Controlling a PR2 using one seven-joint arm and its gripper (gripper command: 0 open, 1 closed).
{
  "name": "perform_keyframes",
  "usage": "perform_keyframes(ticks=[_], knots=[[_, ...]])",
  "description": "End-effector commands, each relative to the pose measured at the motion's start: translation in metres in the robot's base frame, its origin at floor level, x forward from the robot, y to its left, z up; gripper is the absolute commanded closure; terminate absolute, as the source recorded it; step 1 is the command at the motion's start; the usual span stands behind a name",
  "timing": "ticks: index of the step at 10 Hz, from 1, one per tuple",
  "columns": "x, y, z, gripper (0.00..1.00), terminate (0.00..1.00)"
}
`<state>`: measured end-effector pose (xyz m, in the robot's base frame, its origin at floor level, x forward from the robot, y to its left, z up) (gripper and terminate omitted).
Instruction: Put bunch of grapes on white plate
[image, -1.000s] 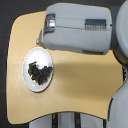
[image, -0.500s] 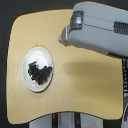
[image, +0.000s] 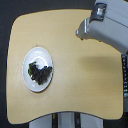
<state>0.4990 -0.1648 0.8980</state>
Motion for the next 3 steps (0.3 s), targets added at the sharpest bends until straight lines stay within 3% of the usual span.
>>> perform_keyframes(ticks=[1, 2, 3], knots=[[0.0208, -0.0717, 0.0084, 0.0, 0.0], [0.0207, -0.0777, 0.0118, 0.0, 0.0], [0.0191, -0.0787, 0.0138, 0.0, 1.0]])
